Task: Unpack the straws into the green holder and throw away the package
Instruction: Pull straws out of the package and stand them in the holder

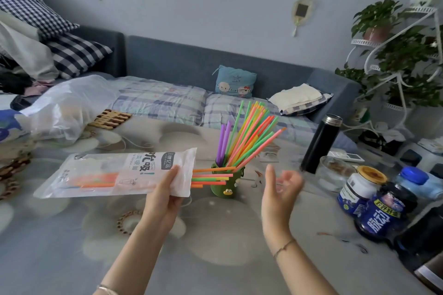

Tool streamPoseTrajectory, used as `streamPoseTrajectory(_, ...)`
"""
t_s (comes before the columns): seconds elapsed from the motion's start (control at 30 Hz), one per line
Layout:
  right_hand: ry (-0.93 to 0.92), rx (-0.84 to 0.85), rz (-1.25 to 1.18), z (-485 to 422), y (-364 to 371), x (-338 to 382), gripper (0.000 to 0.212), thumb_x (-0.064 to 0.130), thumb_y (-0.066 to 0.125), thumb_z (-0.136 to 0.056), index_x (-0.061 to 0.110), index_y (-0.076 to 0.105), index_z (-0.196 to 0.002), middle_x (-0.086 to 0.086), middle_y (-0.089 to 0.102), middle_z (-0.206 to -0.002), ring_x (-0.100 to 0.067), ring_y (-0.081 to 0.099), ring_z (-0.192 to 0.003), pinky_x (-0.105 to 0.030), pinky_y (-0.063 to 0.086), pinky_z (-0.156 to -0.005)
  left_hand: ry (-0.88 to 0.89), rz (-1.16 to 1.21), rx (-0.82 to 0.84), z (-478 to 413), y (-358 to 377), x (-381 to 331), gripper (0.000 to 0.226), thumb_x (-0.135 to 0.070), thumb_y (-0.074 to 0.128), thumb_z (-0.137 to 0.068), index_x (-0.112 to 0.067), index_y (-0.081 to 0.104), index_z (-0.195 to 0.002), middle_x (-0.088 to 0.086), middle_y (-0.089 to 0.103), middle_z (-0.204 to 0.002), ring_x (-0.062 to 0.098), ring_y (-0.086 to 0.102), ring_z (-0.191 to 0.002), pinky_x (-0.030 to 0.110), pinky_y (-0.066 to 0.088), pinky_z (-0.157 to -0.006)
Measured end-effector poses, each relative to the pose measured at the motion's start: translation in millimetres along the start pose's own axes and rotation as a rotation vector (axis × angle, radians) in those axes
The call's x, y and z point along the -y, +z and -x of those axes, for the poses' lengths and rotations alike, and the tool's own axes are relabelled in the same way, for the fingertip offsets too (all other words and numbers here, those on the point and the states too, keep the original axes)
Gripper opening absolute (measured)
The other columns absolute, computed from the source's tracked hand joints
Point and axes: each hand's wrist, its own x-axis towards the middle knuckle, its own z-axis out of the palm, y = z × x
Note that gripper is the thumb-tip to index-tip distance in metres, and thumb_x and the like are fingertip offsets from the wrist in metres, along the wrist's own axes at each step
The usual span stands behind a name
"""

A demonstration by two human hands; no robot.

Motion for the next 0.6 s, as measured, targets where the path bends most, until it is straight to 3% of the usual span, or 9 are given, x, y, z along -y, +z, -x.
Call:
streamPoseTrajectory(0.07,0.341,0.163,-0.066,14.9,9.1,-11.4,0.02,0.033,0.055,-0.091,0.014,0.049,-0.089,-0.004,0.055,-0.086,-0.019,0.054,-0.08,-0.015,0.044,-0.066,0.04,0.002,-0.026,1.7,2.1,2.7,0.025,-0.016,0.061,-0.092,-0.011,0.058,-0.116,0.003,0.062,-0.093,0.013,0.058,-0.075,0.017,0.05,-0.045)
streamPoseTrajectory(0.13,0.642,0.325,-0.244,24.5,18.5,-20.1,0.023,0.033,0.048,-0.095,0.012,0.058,-0.094,-0.009,0.063,-0.093,-0.019,0.06,-0.081,-0.025,0.049,-0.069,0.094,-0.029,-0.052,4.0,4.6,6.5,0.019,-0.014,0.063,-0.09,-0.015,0.061,-0.11,0.001,0.065,-0.095,0.013,0.061,-0.079,0.02,0.052,-0.049)
streamPoseTrajectory(0.2,0.847,0.384,-0.464,30.4,25.8,-22.2,0.031,0.035,0.045,-0.095,0.009,0.062,-0.098,-0.011,0.063,-0.101,-0.023,0.06,-0.088,-0.035,0.05,-0.076,0.147,-0.103,-0.086,6.2,5.5,9.9,0.017,-0.015,0.068,-0.087,-0.018,0.063,-0.103,0.002,0.068,-0.095,0.014,0.064,-0.08,0.031,0.055,-0.059)
streamPoseTrajectory(0.27,0.939,0.362,-0.607,32.2,29.8,-21.1,0.032,0.035,0.045,-0.095,0.008,0.062,-0.095,-0.011,0.062,-0.099,-0.025,0.059,-0.087,-0.037,0.049,-0.081,0.201,-0.214,-0.103,9.5,6.8,10.4,0.017,-0.018,0.073,-0.083,-0.019,0.065,-0.098,0.003,0.071,-0.098,0.017,0.067,-0.083,0.04,0.056,-0.069)
streamPoseTrajectory(0.43,1.006,0.295,-0.728,37.6,32.4,-18.4,0.032,0.035,0.042,-0.097,0.009,0.061,-0.095,-0.014,0.066,-0.102,-0.028,0.064,-0.091,-0.038,0.051,-0.079,0.44,-0.482,-0.047,20.7,19.1,6.8,0.021,-0.013,0.078,-0.078,-0.019,0.069,-0.095,-0.005,0.072,-0.093,0.002,0.069,-0.076,0.014,0.053,-0.056)
streamPoseTrajectory(0.6,1.124,0.294,-0.644,51.6,37.2,-14.8,0.032,0.032,0.039,-0.099,0.009,0.058,-0.113,-0.016,0.066,-0.111,-0.028,0.064,-0.097,-0.039,0.051,-0.082,0.506,-0.582,0.026,29.0,28.3,8.0,0.027,-0.009,0.08,-0.075,-0.026,0.068,-0.092,-0.014,0.072,-0.089,-0.006,0.069,-0.073,0.02,0.059,-0.063)
